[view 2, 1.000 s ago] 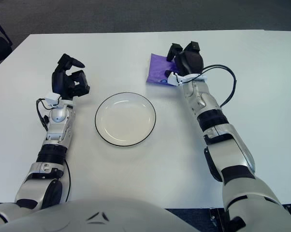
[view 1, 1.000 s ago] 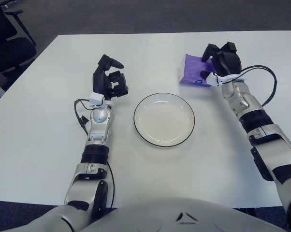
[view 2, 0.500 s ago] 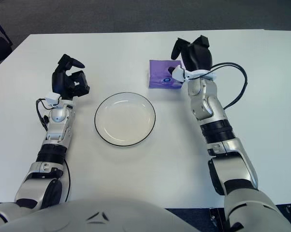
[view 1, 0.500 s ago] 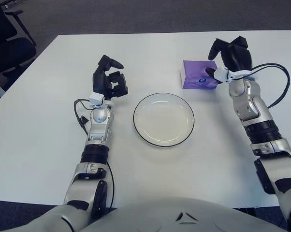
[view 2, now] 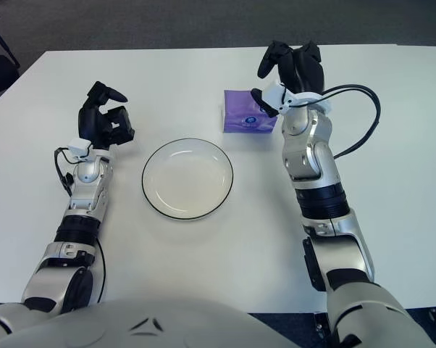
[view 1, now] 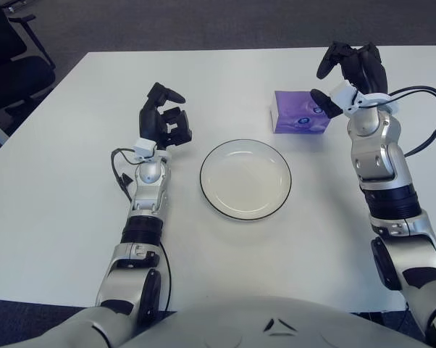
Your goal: Put the tissue paper into the plate.
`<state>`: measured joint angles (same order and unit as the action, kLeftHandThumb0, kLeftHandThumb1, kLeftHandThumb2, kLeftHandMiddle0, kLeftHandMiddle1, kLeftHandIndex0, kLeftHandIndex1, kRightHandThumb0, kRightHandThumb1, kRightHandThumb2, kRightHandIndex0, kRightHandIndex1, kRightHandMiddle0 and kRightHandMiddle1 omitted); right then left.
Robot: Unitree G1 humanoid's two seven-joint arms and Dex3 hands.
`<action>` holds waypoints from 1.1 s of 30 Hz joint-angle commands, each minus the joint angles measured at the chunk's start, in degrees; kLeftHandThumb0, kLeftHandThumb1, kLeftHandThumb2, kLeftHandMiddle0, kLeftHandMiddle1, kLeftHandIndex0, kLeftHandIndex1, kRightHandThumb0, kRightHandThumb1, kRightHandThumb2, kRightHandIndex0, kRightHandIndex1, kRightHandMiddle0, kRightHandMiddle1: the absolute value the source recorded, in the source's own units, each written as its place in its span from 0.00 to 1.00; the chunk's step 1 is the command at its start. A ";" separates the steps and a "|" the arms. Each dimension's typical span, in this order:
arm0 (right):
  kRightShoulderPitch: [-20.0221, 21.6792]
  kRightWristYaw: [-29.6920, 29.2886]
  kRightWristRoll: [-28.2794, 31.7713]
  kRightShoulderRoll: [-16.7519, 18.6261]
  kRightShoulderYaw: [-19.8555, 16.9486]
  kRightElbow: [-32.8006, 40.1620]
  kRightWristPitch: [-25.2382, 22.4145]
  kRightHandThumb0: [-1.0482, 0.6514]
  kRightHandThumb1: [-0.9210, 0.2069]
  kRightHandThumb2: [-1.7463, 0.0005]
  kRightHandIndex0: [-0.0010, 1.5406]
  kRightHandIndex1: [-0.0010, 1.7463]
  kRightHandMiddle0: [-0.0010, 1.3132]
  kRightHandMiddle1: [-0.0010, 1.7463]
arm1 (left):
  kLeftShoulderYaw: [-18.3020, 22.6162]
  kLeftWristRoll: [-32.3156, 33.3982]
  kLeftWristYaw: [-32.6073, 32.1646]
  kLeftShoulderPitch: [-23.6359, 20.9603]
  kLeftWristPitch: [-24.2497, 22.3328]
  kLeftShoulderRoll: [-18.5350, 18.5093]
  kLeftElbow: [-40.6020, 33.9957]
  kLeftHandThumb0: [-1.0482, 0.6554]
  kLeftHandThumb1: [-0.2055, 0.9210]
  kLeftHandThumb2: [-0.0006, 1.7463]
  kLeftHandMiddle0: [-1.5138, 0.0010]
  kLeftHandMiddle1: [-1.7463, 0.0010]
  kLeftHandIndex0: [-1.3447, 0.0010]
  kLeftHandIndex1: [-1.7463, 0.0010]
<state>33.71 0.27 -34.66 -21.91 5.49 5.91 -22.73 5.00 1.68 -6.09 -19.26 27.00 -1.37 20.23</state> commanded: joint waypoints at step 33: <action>4.05 10.06 -2.57 -17.23 9.56 -20.01 38.67 0.06 0.21 0.68 0.01 0.35 0.00 0.52 | -0.55 0.40 -0.14 11.17 -0.26 3.93 8.31 0.35 0.53 0.70 0.14 0.00 0.59 0.00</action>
<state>34.67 7.69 -35.23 -36.16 12.86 -11.64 11.47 5.02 1.70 -6.08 -19.59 27.06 -1.38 21.01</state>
